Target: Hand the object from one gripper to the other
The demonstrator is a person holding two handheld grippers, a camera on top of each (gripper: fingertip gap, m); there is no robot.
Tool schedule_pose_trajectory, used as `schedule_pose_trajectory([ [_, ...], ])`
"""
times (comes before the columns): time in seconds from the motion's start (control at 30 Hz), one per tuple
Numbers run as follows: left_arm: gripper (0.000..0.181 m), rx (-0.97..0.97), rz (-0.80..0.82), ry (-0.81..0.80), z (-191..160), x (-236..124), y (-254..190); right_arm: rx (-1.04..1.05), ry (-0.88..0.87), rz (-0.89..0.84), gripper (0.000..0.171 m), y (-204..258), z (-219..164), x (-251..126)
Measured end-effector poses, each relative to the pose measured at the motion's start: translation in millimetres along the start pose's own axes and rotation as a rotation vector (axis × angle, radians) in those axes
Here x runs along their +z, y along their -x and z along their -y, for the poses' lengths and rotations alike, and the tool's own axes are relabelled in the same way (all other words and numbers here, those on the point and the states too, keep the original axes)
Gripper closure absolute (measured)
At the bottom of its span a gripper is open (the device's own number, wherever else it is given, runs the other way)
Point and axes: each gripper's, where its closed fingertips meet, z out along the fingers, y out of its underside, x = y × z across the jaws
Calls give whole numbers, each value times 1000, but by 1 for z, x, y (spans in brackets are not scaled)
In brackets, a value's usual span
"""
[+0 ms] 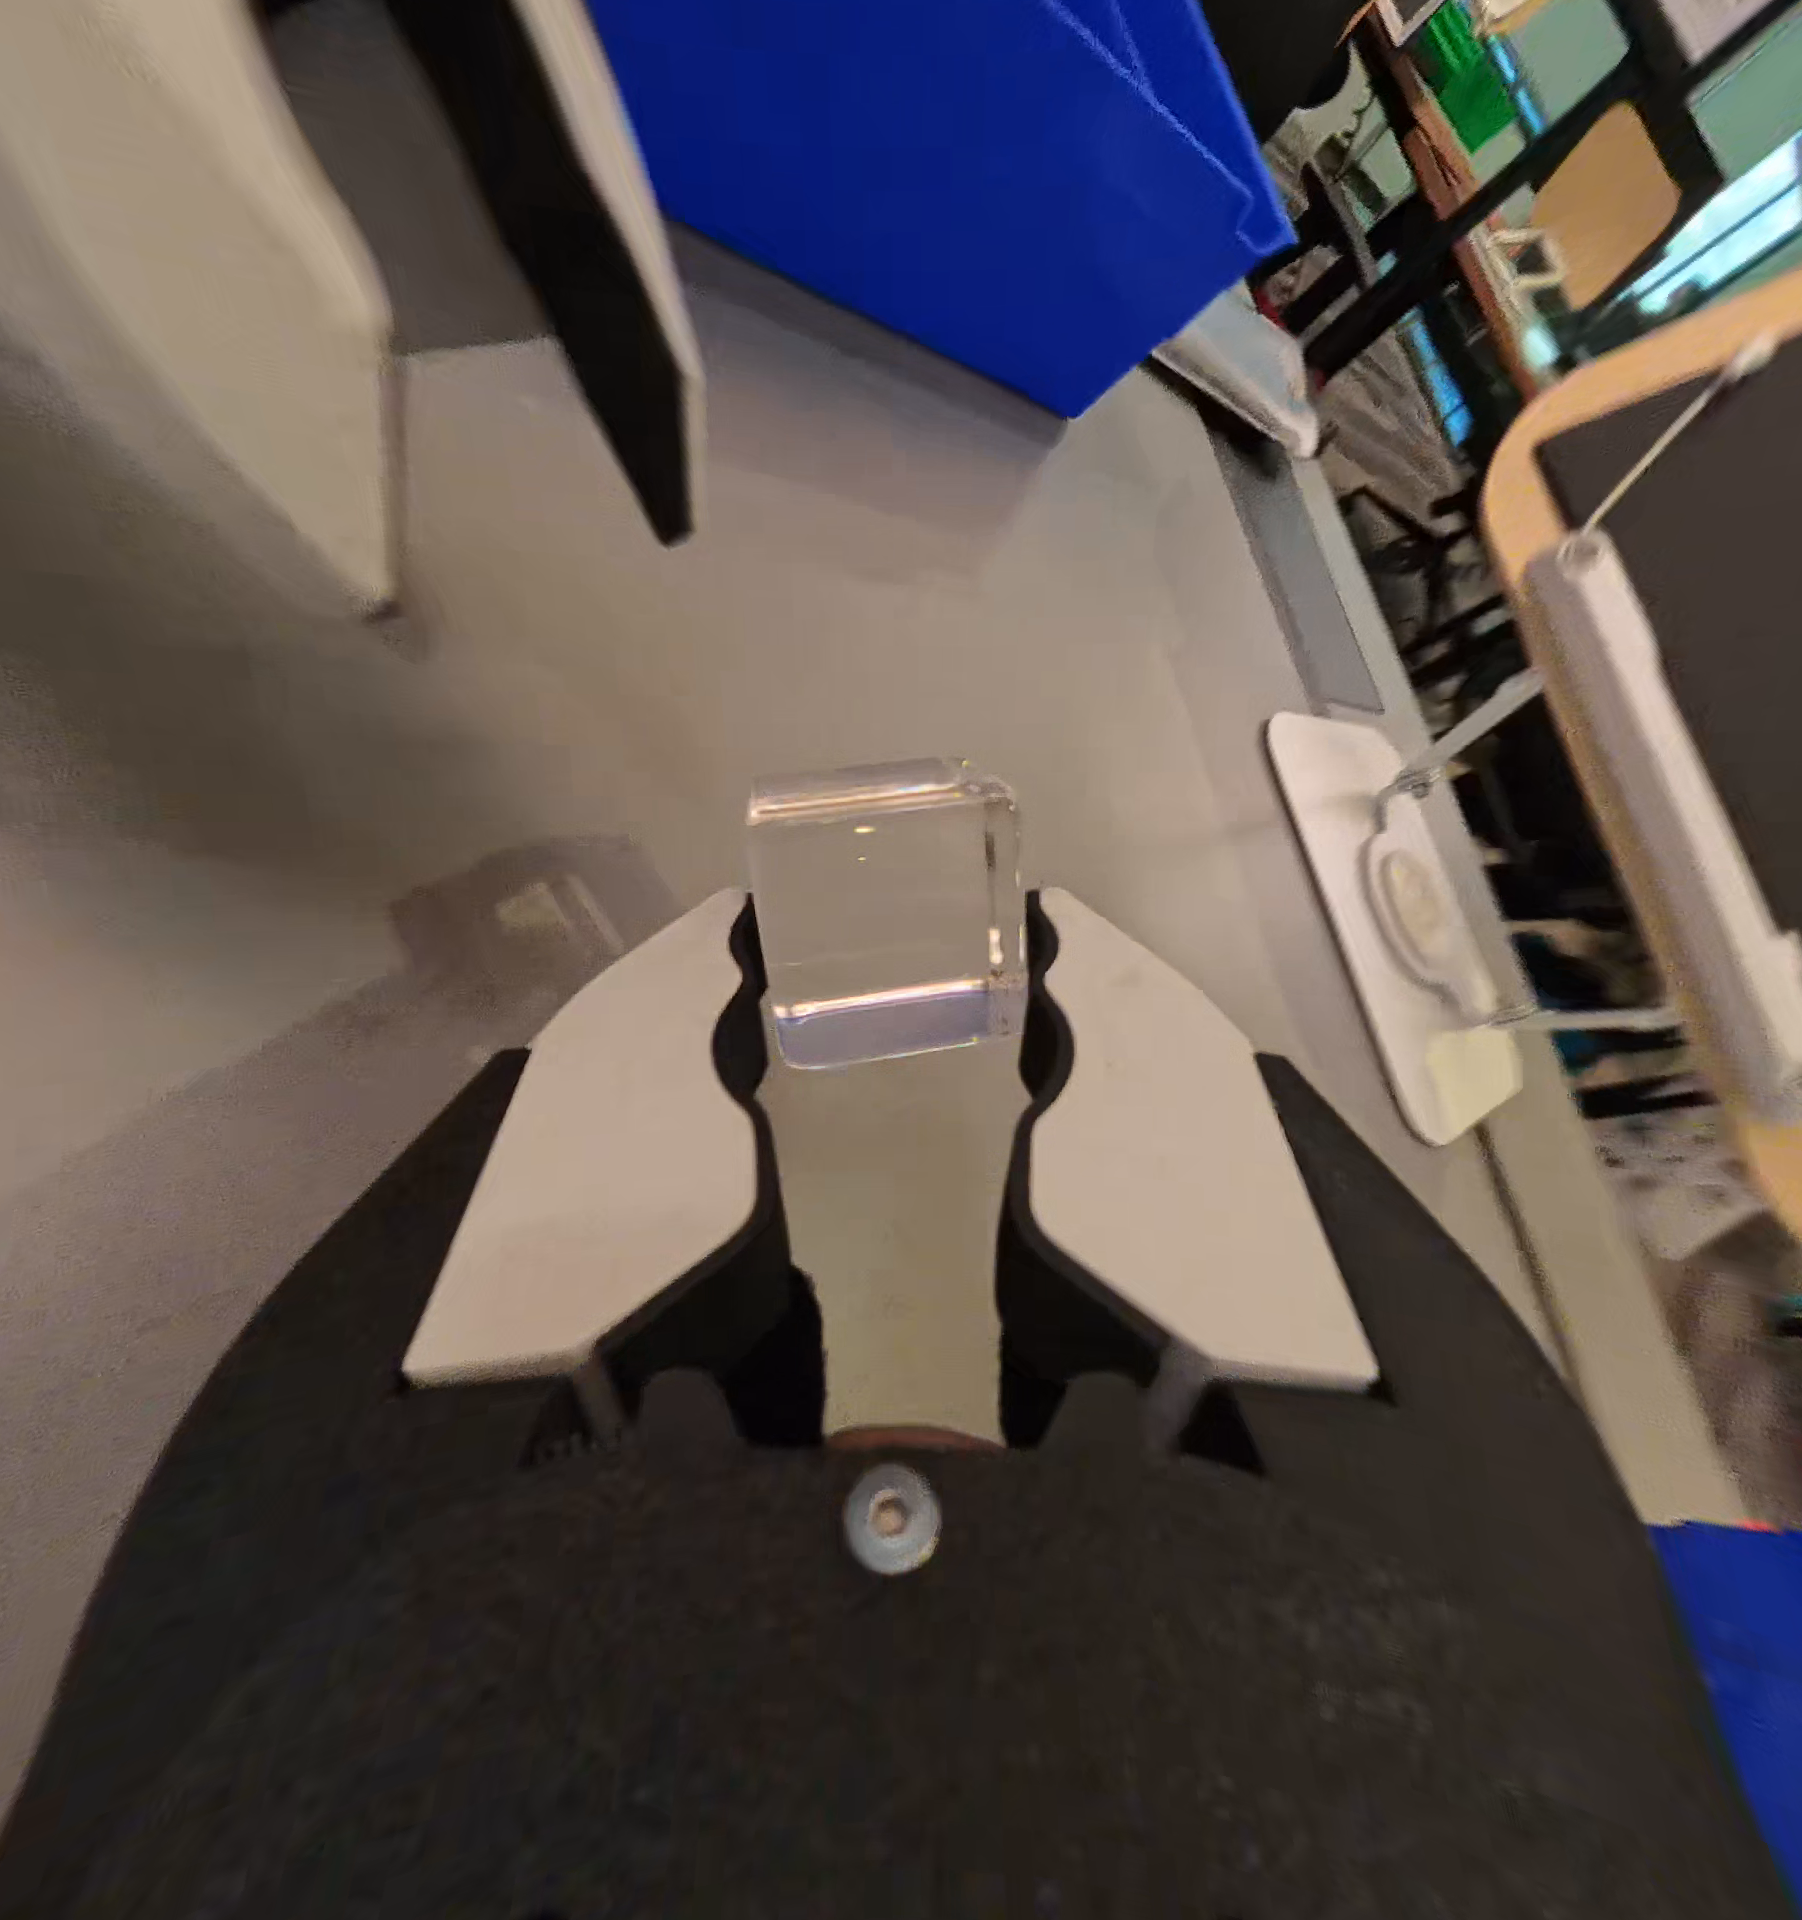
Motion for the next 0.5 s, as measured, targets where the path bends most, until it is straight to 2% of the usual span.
schedule_pose_trajectory([
  [0.07, 114, -67, -65, -21, 1, 0, -3, -128, 12, -43, 125, 11, 11, 2],
  [0.2, 119, -68, -45, 3, -6, 4, 4, -290, -17, -102, 125, 23, 32, 1],
  [0.37, 129, -83, -72, 24, -9, 6, 5, -331, -43, -82, 124, 41, 44, 3],
  [0.4, 136, -86, -81, 34, -11, 6, 6, -339, -42, -96, 124, 40, 45, 3],
  [0.5, 136, -126, -109, 63, -13, 5, 9, -308, -52, -89, 124, 43, 45, 6],
])
